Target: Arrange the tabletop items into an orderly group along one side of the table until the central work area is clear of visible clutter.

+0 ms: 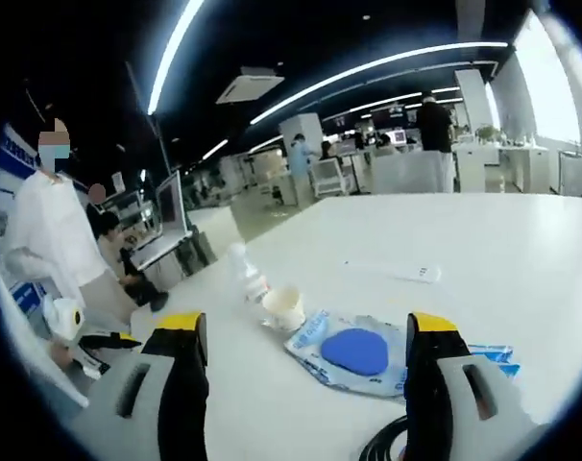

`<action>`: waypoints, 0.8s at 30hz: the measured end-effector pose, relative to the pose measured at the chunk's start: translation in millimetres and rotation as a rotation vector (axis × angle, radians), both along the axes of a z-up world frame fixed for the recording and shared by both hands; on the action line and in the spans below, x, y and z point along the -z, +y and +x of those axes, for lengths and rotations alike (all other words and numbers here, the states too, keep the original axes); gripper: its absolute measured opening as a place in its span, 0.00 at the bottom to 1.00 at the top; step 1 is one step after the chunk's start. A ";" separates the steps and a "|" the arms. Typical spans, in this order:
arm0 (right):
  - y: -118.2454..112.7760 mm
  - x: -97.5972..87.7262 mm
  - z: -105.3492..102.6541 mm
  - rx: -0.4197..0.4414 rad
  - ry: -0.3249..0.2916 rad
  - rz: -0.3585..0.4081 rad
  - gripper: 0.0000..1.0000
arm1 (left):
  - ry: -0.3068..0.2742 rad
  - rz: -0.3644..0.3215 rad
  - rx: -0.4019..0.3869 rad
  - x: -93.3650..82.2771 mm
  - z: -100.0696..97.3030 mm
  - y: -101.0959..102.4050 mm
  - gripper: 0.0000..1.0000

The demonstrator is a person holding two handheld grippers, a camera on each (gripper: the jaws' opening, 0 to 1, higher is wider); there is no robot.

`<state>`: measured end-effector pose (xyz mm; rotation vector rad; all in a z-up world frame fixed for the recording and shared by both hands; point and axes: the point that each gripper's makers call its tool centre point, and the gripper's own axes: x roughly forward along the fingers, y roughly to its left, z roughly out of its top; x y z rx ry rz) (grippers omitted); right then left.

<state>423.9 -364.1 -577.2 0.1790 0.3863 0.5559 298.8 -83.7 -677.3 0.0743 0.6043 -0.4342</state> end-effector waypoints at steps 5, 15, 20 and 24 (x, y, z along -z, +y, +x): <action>-24.4 9.7 -28.8 0.077 0.021 0.006 0.83 | 0.023 -0.036 0.044 1.0 2.4 -11.8 0.81; -71.1 31.1 -76.5 0.218 0.074 0.020 0.85 | 0.016 -0.064 0.127 -10.9 29.6 -42.7 0.88; -90.9 29.4 -93.5 0.258 0.067 0.004 0.85 | 0.012 -0.034 0.134 -13.4 42.8 -40.8 0.88; -104.0 36.8 -112.6 0.287 0.084 -0.022 0.85 | 0.042 0.021 0.124 -12.9 49.8 -34.6 0.86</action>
